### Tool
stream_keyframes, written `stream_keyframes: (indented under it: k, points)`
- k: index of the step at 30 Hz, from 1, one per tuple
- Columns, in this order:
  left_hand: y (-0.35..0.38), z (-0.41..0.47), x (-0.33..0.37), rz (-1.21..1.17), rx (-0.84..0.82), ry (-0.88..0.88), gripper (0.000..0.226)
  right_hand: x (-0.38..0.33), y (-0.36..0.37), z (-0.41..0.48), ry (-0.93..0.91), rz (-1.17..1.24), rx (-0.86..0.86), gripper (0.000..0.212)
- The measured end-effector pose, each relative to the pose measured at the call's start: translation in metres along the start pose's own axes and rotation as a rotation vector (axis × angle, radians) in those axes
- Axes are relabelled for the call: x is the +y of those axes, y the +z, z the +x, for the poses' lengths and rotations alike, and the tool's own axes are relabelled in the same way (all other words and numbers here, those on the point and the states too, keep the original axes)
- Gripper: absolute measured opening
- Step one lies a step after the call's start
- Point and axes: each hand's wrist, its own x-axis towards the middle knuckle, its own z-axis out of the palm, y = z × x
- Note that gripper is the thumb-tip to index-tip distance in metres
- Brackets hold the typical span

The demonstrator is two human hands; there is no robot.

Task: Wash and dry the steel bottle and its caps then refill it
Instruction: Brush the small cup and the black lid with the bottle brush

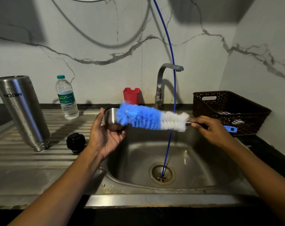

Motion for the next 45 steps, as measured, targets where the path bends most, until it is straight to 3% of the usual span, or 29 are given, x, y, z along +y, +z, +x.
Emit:
stream_keyframes:
  k: [2, 5, 7, 10, 14, 18, 24, 26, 29, 31, 34, 38, 42, 45]
  points:
    - [0.0, 0.002, -0.001, 0.021, 0.004, 0.001, 0.092, 0.007, -0.009, -0.004, 0.063, 0.018, 0.007, 0.017]
    - [-0.001, 0.004, -0.003, 0.036, 0.001, 0.002, 0.082, -0.003, -0.007, -0.002, 0.022, 0.043, 0.04, 0.031]
    - [0.0, 0.004, -0.003, 0.04, -0.003, 0.02, 0.075, -0.011, 0.003, 0.001, -0.012, 0.031, 0.005, 0.02]
    - [-0.003, 0.004, 0.0, 0.023, 0.005, 0.041, 0.071, 0.0, 0.004, 0.002, 0.004, -0.015, 0.005, 0.02]
    - [-0.006, 0.007, 0.003, -0.018, 0.138, 0.079, 0.087, 0.018, -0.024, -0.006, 0.102, -0.085, 0.019, 0.021]
    - [-0.008, 0.007, 0.005, 0.008, 0.287, 0.167, 0.056, 0.011, -0.037, -0.005, 0.066, -0.149, -0.023, 0.021]
    - [-0.003, 0.006, -0.003, 0.206, 0.261, 0.208, 0.026, -0.014, -0.027, -0.002, -0.06, -0.249, -0.018, 0.016]
    - [-0.001, 0.003, -0.007, 0.259, 0.243, 0.195, 0.035, -0.023, -0.018, -0.001, -0.075, -0.26, -0.039, 0.015]
    - [-0.001, 0.002, -0.007, 0.286, 0.216, 0.199, 0.072, -0.03, -0.012, -0.002, -0.074, -0.268, -0.083, 0.015]
    - [-0.005, 0.006, -0.004, 0.271, 0.212, 0.228, 0.083, -0.027, -0.024, -0.002, -0.012, -0.256, -0.068, 0.017]
    - [-0.006, 0.009, -0.005, 0.253, 0.177, 0.243, 0.088, -0.021, -0.035, -0.004, 0.041, -0.258, -0.032, 0.019]
    - [-0.001, 0.005, -0.009, 0.266, 0.144, 0.206, 0.087, -0.034, -0.014, -0.002, -0.001, -0.275, -0.145, 0.018]
    - [-0.002, 0.007, -0.007, 0.303, 0.15, 0.276, 0.088, -0.02, -0.031, -0.004, 0.052, -0.27, -0.041, 0.016]
    - [-0.004, 0.009, -0.01, 0.319, 0.15, 0.257, 0.089, -0.025, -0.024, -0.004, 0.041, -0.276, -0.114, 0.014]
